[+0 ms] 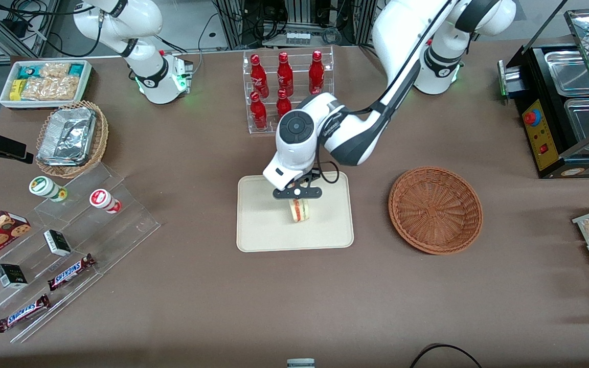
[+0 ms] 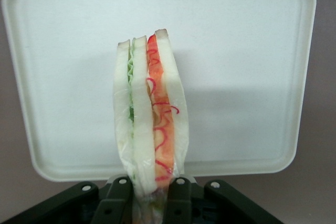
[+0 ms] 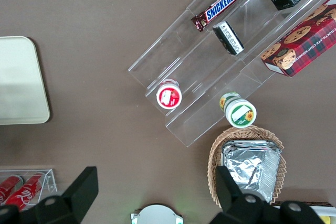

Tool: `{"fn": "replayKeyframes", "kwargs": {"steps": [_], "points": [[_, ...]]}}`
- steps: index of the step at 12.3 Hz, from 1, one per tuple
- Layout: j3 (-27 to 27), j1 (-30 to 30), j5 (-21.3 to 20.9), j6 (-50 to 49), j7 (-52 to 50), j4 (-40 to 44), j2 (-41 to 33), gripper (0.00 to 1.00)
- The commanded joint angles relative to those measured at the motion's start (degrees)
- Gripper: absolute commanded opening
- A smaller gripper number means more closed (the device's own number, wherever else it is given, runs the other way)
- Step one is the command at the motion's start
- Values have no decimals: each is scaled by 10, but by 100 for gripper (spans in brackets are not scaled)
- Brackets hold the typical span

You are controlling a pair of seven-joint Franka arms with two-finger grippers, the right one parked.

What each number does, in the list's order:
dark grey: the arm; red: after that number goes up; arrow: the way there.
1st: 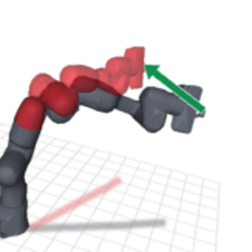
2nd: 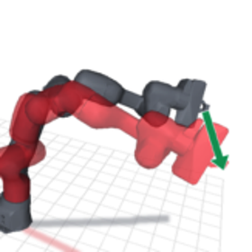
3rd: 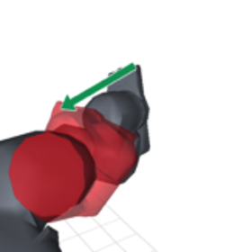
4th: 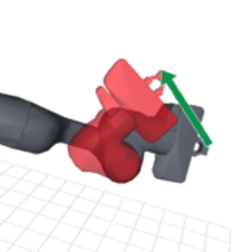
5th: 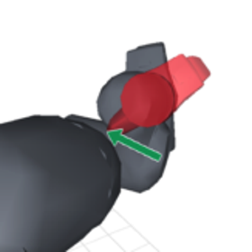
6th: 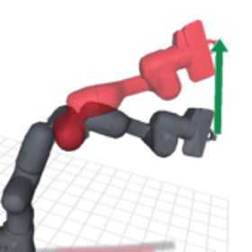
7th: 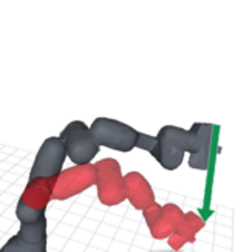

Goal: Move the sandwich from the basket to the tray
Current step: 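Lower the sandwich onto the tray and open the left gripper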

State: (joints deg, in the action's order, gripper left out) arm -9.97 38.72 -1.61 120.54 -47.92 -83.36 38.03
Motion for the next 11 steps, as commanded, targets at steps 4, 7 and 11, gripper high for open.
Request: {"fn": "replayKeyframes", "kwargs": {"steps": [4, 7, 11], "points": [[4, 4, -45, 44, 35, 15, 56, 0], [5, 3, -46, 47, 42, 23, 63, 0], [5, 4, -46, 82, 35, 24, 76, 12]]}}
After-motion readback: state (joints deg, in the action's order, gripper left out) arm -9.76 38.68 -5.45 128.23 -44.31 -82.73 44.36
